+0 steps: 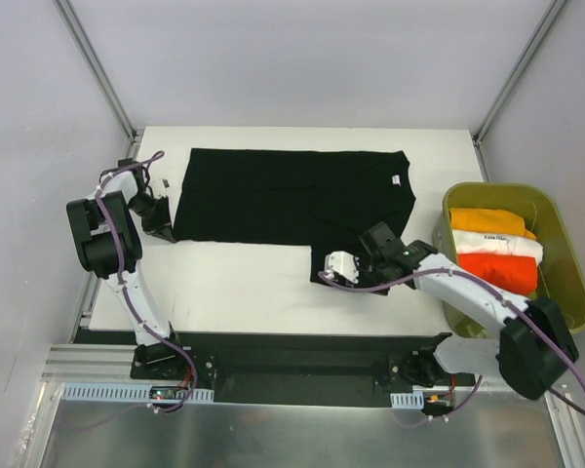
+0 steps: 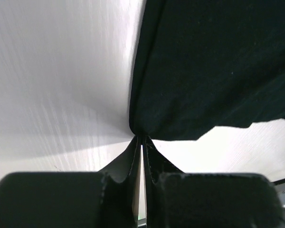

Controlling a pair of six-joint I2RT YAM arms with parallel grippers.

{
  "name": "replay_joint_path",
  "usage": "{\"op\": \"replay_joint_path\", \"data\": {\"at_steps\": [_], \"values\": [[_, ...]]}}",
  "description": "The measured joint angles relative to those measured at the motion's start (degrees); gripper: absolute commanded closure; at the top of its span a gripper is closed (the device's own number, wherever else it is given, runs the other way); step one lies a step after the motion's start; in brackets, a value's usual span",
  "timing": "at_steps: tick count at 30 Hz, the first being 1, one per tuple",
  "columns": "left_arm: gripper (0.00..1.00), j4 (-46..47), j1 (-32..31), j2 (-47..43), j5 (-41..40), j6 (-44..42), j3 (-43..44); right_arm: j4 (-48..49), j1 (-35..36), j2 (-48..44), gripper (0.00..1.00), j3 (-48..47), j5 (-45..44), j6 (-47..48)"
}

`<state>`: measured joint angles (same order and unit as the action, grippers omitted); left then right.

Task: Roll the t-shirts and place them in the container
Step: Fold the T-shirt at the center of the board.

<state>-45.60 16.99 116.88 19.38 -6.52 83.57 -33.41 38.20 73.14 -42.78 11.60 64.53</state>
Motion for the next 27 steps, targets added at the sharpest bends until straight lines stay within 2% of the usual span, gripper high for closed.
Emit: {"op": "replay_joint_path", "data": {"at_steps": [6, 12, 18, 22, 27], "values": [[1.00, -1.25, 0.31, -8.61, -0.28, -1.97, -6.49, -6.29, -0.90, -10.73, 0.99, -0.52, -1.77, -4.44], [1.00, -2.89, 0.35, -18.10, -0.39, -3.98, -11.08, -13.62, -0.96, -17.27, 0.99, -2.86, -3.72, -10.67], [1.00, -4.81, 0.35, -21.97, -0.37, -5.73, -13.25, -17.29, -2.40, -21.99, 0.99, -5.07, -6.73, -15.15], [1.00, -5.11, 0.35, -21.44, 0.04, -6.56, -13.07, -17.09, -7.87, -19.93, 0.99, -6.23, -7.80, -17.42], [1.00, -6.58, 0.35, -16.85, 1.62, -6.58, -8.61, -13.20, -14.03, -9.40, 0.99, -13.86, -8.24, -18.49]]}}
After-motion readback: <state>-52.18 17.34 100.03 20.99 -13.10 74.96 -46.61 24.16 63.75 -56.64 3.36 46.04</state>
